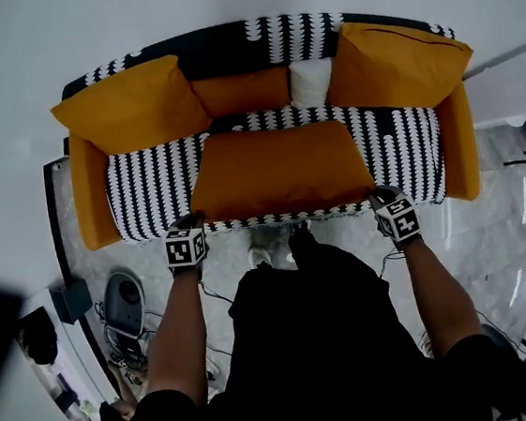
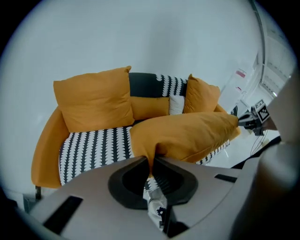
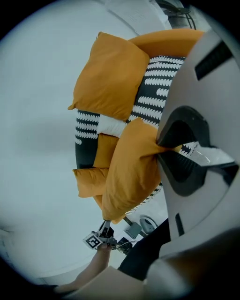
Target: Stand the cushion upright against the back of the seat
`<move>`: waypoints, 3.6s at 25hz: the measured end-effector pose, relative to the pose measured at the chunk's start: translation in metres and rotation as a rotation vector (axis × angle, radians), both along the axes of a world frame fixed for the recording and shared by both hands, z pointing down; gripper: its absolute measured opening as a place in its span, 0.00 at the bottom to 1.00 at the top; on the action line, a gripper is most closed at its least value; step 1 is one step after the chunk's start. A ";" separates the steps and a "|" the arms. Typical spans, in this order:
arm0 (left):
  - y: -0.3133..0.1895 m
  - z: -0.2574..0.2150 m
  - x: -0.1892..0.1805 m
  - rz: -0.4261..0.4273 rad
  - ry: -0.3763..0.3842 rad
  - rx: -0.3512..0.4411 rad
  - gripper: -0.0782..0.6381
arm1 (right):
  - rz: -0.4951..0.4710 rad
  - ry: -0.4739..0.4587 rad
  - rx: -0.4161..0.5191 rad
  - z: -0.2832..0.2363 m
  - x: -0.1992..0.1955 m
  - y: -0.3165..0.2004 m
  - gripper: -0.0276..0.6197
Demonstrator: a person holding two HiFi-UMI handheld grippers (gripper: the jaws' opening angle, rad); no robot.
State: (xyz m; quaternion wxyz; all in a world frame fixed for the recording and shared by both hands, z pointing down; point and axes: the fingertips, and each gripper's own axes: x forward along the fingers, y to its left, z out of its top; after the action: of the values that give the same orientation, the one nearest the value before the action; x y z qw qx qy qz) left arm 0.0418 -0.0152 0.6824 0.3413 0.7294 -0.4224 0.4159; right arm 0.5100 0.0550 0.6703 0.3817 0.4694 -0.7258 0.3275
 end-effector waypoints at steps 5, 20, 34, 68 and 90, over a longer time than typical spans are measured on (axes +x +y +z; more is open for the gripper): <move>-0.024 -0.025 0.013 -0.088 0.033 0.034 0.16 | 0.031 -0.051 0.042 -0.019 0.014 -0.028 0.12; -0.109 -0.079 0.030 -0.157 0.101 0.135 0.16 | 0.198 -0.193 0.169 -0.075 0.042 -0.139 0.12; -0.203 -0.098 0.027 -0.144 0.180 0.193 0.16 | 0.324 -0.223 0.264 -0.114 0.043 -0.238 0.12; -0.365 -0.040 0.036 -0.102 0.185 0.152 0.16 | 0.363 -0.080 0.132 -0.033 0.048 -0.389 0.12; -0.406 -0.024 0.049 -0.047 0.156 0.115 0.16 | 0.410 -0.023 0.047 -0.014 0.057 -0.420 0.13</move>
State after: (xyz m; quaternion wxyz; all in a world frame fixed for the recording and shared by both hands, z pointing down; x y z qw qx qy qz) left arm 0.0912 -0.4212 0.6584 0.3406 0.7678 -0.4347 0.3247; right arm 0.5668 -0.3652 0.6568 0.2876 0.6123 -0.6268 0.3866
